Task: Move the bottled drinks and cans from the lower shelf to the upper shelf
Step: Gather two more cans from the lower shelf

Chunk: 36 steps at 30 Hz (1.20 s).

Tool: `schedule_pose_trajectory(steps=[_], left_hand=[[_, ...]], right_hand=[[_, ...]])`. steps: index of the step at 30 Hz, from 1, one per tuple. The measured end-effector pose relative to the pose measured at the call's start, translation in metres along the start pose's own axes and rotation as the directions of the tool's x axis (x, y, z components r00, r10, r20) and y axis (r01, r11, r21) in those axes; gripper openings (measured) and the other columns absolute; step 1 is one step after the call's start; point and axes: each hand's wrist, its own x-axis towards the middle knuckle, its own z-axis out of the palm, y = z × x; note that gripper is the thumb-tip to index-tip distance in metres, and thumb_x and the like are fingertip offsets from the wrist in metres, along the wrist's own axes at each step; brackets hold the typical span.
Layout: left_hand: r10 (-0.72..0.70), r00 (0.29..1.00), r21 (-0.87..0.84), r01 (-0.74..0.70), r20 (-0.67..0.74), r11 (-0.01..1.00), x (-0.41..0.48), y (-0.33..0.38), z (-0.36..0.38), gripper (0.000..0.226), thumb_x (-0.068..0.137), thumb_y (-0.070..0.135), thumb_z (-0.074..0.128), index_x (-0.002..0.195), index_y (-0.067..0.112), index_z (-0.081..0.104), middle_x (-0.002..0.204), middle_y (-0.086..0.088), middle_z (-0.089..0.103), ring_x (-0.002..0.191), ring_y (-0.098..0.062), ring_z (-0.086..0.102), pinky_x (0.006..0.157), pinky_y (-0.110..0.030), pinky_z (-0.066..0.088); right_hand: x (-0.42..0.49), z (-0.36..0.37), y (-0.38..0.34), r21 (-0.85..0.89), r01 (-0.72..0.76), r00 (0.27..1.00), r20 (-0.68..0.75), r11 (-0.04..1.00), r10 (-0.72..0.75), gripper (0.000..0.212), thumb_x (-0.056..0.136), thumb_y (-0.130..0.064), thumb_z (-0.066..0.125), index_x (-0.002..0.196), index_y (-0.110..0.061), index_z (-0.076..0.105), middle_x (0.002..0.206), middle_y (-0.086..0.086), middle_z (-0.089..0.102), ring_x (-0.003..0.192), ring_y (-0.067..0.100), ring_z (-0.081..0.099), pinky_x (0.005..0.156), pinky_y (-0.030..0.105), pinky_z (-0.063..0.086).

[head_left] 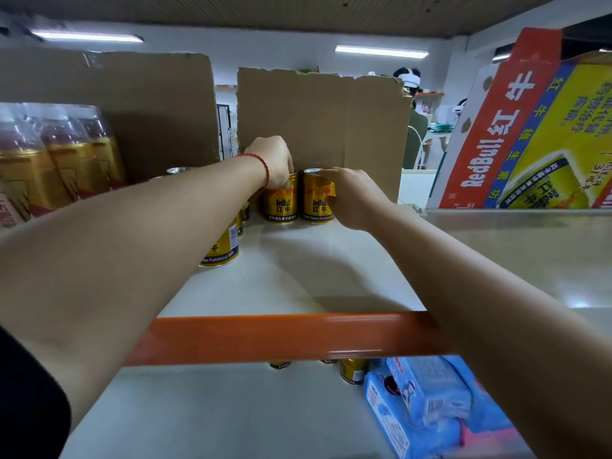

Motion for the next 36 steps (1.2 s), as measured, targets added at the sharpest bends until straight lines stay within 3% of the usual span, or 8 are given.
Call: schedule_pose_trajectory(steps=[10, 15, 19, 21, 23, 27, 31, 36], left_hand=[[-0.005, 1.0, 0.017, 0.005, 0.031, 1.0, 0.002, -0.001, 0.003, 0.043, 0.088, 0.017, 0.073, 0.127, 0.006, 0.063, 0.125, -0.015, 0.063, 0.117, -0.033, 0.059, 0.095, -0.044, 0.055], [0.034, 0.988, -0.057, -0.043, -0.151, 0.997, -0.014, 0.004, -0.008, 0.041, 0.085, 0.024, 0.077, 0.121, 0.01, 0.066, 0.122, -0.013, 0.065, 0.11, -0.03, 0.062, 0.089, -0.037, 0.054], [0.172, 0.922, -0.176, -0.244, -0.346, 0.954, -0.067, 0.009, -0.034, 0.031, 0.084, 0.027, 0.076, 0.113, 0.018, 0.071, 0.112, -0.002, 0.07, 0.106, -0.018, 0.064, 0.092, -0.032, 0.051], [0.194, 0.897, -0.251, -0.31, -0.398, 0.917, -0.102, 0.006, -0.041, 0.027, 0.085, 0.03, 0.075, 0.11, 0.02, 0.072, 0.106, 0.004, 0.072, 0.1, -0.01, 0.065, 0.091, -0.027, 0.052], [0.201, 0.876, -0.343, -0.37, -0.438, 0.864, -0.142, 0.002, -0.042, 0.024, 0.088, 0.031, 0.073, 0.109, 0.021, 0.073, 0.101, 0.01, 0.072, 0.096, -0.003, 0.067, 0.09, -0.024, 0.054], [0.243, 0.845, -0.54, -0.5, -0.477, 0.677, -0.25, -0.009, -0.006, 0.024, 0.09, 0.036, 0.067, 0.112, 0.026, 0.072, 0.109, 0.018, 0.071, 0.104, 0.001, 0.067, 0.088, -0.018, 0.053], [0.376, 0.842, -0.572, -0.538, -0.386, 0.619, -0.329, -0.038, 0.071, 0.024, 0.087, 0.032, 0.067, 0.108, 0.022, 0.072, 0.115, 0.016, 0.07, 0.112, -0.002, 0.064, 0.094, -0.017, 0.048], [0.169, 0.985, -0.659, -0.108, 0.03, 0.744, -0.317, -0.09, 0.164, 0.028, 0.084, 0.058, 0.065, 0.106, 0.041, 0.069, 0.109, 0.03, 0.068, 0.104, 0.006, 0.063, 0.081, -0.014, 0.05]], right_hand=[[-0.001, -0.001, -0.001, 0.024, -0.041, 0.999, 0.015, 0.999, 0.041, 0.051, 0.087, 0.003, 0.047, 0.134, -0.014, 0.056, 0.129, 0.011, 0.063, 0.116, 0.036, 0.056, 0.091, 0.04, 0.05], [-0.01, -0.013, -0.005, 0.038, -0.04, 0.993, 0.11, 0.998, 0.035, 0.06, 0.096, -0.01, 0.052, 0.152, -0.016, 0.033, 0.159, 0.0, 0.031, 0.141, 0.031, 0.036, 0.108, 0.031, 0.034], [-0.036, -0.034, -0.012, 0.182, -0.106, 0.993, -0.038, 0.978, 0.115, 0.029, 0.094, -0.015, 0.057, 0.122, -0.013, 0.064, 0.106, 0.011, 0.064, 0.096, 0.034, 0.058, 0.077, 0.037, 0.052], [-0.055, -0.041, -0.016, 0.265, -0.133, 0.98, -0.11, 0.955, 0.167, 0.009, 0.09, -0.015, 0.057, 0.085, -0.017, 0.066, 0.077, 0.004, 0.058, 0.073, 0.03, 0.049, 0.065, 0.035, 0.046], [-0.079, -0.043, -0.022, 0.347, -0.075, 0.976, -0.168, 0.935, 0.14, 0.021, 0.086, -0.02, 0.057, 0.066, -0.029, 0.056, 0.065, -0.009, 0.052, 0.067, 0.024, 0.046, 0.067, 0.035, 0.045], [-0.166, -0.035, -0.058, 0.531, -0.016, 0.954, -0.245, 0.847, 0.172, 0.034, 0.093, -0.028, 0.063, 0.128, -0.028, 0.064, 0.123, -0.014, 0.067, 0.115, 0.007, 0.062, 0.1, 0.029, 0.049], [-0.262, -0.013, -0.089, 0.628, 0.044, 0.887, -0.382, 0.777, 0.258, 0.03, 0.095, -0.022, 0.059, 0.123, -0.015, 0.066, 0.124, -0.01, 0.067, 0.118, 0.008, 0.062, 0.098, 0.031, 0.049], [-0.317, 0.053, -0.086, 0.641, -0.165, 0.858, -0.281, 0.749, 0.429, 0.023, 0.093, -0.028, 0.06, 0.109, -0.017, 0.07, 0.11, -0.006, 0.072, 0.104, 0.011, 0.068, 0.088, 0.04, 0.055]])
